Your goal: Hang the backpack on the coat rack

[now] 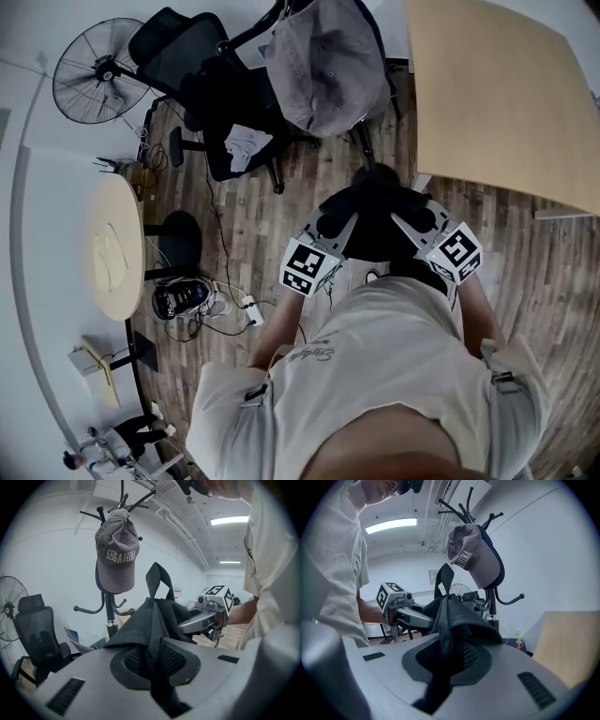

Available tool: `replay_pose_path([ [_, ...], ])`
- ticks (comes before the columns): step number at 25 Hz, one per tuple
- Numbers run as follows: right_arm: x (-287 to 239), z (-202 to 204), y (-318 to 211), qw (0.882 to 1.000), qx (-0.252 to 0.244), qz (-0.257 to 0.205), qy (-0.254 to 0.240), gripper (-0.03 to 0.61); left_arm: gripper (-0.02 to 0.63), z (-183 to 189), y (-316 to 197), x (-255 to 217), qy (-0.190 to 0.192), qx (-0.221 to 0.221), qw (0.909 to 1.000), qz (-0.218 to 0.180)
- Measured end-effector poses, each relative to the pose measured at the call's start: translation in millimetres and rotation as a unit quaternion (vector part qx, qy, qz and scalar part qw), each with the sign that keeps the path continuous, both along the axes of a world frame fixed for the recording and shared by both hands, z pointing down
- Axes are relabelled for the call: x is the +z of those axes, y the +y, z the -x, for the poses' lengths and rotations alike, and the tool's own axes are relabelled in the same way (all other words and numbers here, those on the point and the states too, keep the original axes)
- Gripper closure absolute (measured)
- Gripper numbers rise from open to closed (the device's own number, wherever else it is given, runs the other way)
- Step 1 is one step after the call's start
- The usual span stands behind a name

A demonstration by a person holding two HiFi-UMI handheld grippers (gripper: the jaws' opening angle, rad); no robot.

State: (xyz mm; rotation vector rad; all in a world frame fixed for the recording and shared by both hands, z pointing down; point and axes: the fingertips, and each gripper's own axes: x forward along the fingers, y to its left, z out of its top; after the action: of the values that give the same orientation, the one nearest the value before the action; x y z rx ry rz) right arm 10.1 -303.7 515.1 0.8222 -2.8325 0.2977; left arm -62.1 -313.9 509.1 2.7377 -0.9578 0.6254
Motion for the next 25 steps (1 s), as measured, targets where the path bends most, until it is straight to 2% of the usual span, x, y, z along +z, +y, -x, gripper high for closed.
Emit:
replay_pose_path([
  [10,38,-7,-47,0.999,-0.035,0.015,0.004,0.549,0.569,-5,-43,39,-0.014,-0.035,0.999,0.024],
  [17,69,2,-71,0.997,-0.068,0.042,0.015,0.549,0.569,6,-66,70,-0.012,-0.067,0.9961,0.056],
  [25,96,7,-92,0.993,-0.087,0.071,0.022,0.549,0.569,12,-85,93,-0.038,-0.075,0.9942,0.067],
])
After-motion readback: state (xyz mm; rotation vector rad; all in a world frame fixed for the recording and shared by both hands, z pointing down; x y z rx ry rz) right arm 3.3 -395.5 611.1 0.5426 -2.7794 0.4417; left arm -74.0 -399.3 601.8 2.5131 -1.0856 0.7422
